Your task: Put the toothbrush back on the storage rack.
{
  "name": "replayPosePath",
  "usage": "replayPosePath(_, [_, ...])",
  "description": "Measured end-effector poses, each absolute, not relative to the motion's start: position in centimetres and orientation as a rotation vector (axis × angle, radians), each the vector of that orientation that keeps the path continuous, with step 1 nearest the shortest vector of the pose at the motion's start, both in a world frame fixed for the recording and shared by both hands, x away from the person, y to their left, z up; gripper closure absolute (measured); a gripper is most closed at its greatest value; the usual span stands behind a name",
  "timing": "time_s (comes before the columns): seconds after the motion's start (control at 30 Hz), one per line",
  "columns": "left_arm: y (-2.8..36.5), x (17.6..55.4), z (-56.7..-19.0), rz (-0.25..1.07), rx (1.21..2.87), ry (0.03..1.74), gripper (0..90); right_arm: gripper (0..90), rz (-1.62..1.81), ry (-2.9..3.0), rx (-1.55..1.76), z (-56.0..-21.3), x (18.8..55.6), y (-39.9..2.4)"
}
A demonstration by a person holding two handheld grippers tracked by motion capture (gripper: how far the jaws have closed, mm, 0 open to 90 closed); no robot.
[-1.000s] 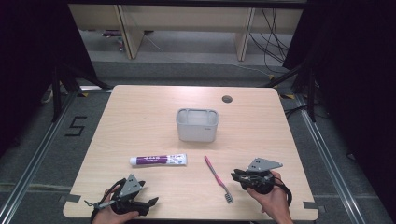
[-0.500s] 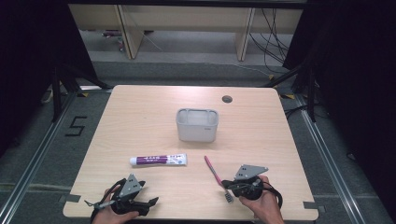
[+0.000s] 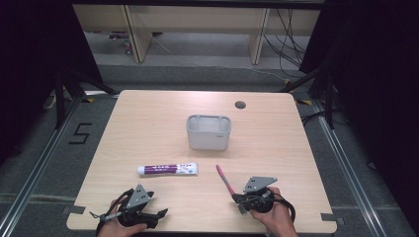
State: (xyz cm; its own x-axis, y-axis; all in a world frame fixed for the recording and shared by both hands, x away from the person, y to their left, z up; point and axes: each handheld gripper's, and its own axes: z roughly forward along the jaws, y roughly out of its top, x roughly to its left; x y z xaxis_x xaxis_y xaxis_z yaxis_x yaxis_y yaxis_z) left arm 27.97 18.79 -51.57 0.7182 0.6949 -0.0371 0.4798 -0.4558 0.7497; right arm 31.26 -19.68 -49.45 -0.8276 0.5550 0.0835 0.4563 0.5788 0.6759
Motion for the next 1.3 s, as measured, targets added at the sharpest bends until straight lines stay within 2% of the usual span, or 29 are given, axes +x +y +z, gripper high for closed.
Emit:
replayPosePath(0.5, [18.8, 28.0, -51.6, 0.356, 2.137, 0.894, 22.9, 90.0, 1.015, 2.689, 0.842, -50.2, 31.5, -19.8])
replayPosePath(1.3, [18.7, 28.0, -51.6, 0.361, 2.151, 0.888, 22.9, 90.0, 0.951, 2.588, 0.975, -49.9, 33.9, -23.6])
